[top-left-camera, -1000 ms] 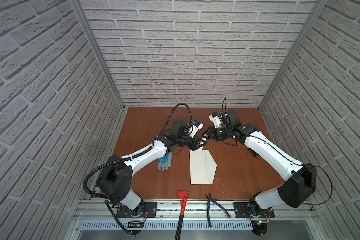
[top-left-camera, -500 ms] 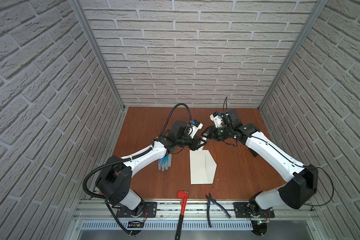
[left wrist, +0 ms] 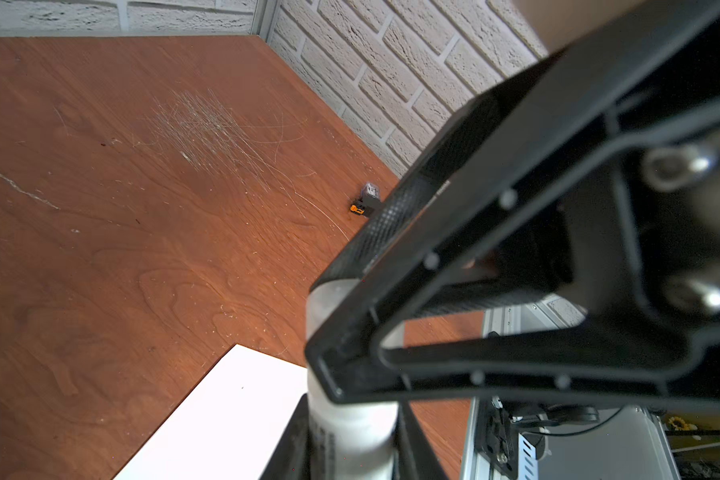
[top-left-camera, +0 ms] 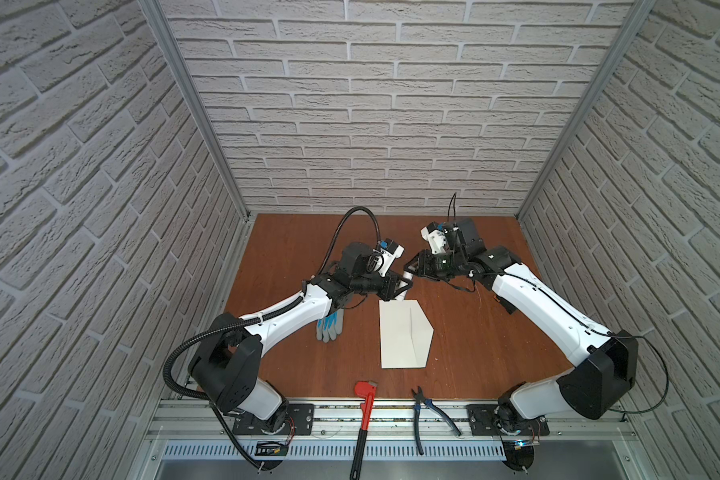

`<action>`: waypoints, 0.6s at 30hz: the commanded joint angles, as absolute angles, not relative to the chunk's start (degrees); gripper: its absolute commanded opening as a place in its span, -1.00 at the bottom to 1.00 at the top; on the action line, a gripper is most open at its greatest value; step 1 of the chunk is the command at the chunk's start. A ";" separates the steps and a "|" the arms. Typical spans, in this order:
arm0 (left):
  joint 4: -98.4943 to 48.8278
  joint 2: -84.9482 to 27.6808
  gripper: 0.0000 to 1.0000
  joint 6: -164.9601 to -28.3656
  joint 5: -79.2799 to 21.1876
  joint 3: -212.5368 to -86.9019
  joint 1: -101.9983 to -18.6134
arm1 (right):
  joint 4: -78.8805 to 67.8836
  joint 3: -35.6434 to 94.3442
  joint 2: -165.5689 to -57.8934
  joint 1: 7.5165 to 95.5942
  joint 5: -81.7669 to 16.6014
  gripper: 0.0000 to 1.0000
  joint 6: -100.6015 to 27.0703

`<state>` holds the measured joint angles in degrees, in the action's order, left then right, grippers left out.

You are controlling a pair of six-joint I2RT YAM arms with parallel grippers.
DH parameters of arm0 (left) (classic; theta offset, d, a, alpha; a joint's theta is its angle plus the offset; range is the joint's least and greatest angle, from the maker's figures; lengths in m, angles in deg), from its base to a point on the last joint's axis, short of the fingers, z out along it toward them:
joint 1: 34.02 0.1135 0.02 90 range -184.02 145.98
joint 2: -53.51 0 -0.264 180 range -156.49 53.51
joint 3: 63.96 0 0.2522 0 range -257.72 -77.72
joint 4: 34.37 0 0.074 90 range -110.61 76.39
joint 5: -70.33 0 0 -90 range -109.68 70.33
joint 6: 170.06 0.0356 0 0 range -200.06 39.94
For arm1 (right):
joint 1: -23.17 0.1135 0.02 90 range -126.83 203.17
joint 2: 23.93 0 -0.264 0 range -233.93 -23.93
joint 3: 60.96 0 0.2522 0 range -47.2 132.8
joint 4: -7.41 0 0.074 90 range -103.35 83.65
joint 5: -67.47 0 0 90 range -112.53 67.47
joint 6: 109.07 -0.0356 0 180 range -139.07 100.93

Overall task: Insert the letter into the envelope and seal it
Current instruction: 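Grasp the glue stick cap with the right gripper above the left gripper, then pull the cap off the glue stick with the right gripper, moving away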

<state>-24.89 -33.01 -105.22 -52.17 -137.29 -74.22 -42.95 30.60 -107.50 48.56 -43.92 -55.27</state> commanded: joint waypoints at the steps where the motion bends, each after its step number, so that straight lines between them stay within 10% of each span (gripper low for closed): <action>1: -27.94 -31.73 -1.00 -105.16 -52.45 -136.77 -74.46 | -40.63 32.28 -105.67 48.84 -44.27 -0.54 -55.68; 18: -20.59 -33.02 -1.00 -99.69 -49.49 -136.52 -76.33 | -46.02 40.34 -107.60 48.34 -40.36 -0.89 -50.54</action>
<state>-25.83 -32.84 -101.81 -50.77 -137.31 -75.60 -49.99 36.37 -108.33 48.52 -40.90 -52.02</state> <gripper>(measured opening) 0.280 0.278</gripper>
